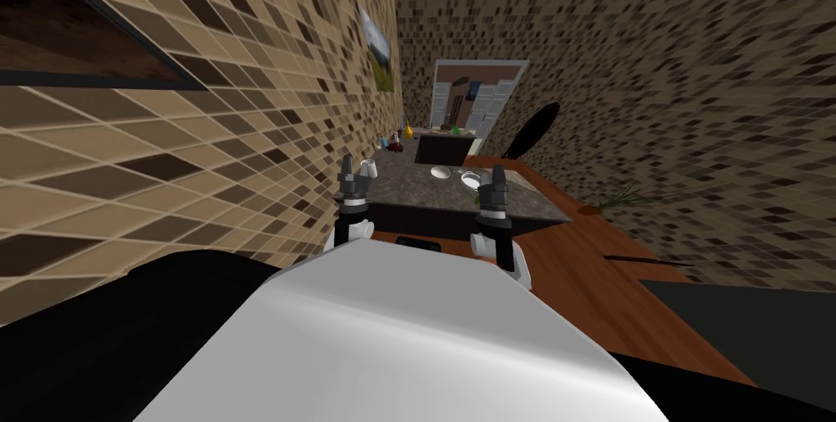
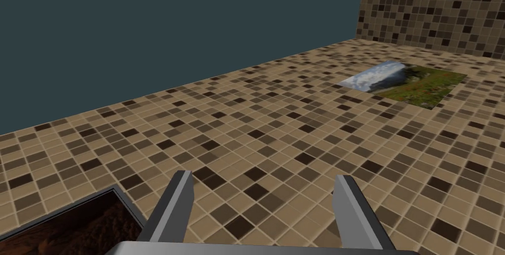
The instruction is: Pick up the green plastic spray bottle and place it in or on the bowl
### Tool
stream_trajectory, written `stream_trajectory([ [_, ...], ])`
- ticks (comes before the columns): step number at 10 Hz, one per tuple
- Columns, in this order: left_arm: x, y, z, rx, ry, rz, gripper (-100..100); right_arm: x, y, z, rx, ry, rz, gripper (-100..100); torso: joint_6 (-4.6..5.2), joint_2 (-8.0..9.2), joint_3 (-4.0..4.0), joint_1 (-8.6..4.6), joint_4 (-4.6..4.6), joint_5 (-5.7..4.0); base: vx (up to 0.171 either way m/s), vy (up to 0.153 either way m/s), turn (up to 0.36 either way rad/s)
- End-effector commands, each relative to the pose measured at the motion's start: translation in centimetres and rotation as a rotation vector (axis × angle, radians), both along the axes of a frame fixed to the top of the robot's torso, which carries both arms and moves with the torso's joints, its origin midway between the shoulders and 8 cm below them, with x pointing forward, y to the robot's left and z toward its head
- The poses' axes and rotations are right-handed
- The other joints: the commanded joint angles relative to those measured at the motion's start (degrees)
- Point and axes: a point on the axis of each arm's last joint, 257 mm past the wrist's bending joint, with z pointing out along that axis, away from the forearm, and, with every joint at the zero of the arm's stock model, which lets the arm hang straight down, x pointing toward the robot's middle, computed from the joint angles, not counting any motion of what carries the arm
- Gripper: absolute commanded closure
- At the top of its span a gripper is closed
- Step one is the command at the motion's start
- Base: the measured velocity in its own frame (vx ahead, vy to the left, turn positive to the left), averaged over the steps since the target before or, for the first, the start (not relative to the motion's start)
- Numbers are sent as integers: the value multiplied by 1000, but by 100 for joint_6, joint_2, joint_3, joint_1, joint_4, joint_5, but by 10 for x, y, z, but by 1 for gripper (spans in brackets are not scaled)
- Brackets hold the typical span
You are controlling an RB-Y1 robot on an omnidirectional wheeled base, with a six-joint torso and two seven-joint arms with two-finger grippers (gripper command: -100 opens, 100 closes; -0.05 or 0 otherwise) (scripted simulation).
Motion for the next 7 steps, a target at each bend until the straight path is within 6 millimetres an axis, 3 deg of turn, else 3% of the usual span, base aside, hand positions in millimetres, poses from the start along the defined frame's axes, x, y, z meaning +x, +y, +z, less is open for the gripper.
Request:
stream_trajectory([
  [1,0,0,0,0,0,0,0,16,14,-11,-20,46,37,-100,0,0,0,0,0,0,-16,67,134],
  [7,0,0,0,0,0,0,0,66,50,-57,-100,212,121,-100,4,-2,-1,7,0,2,-14,75,117],
])
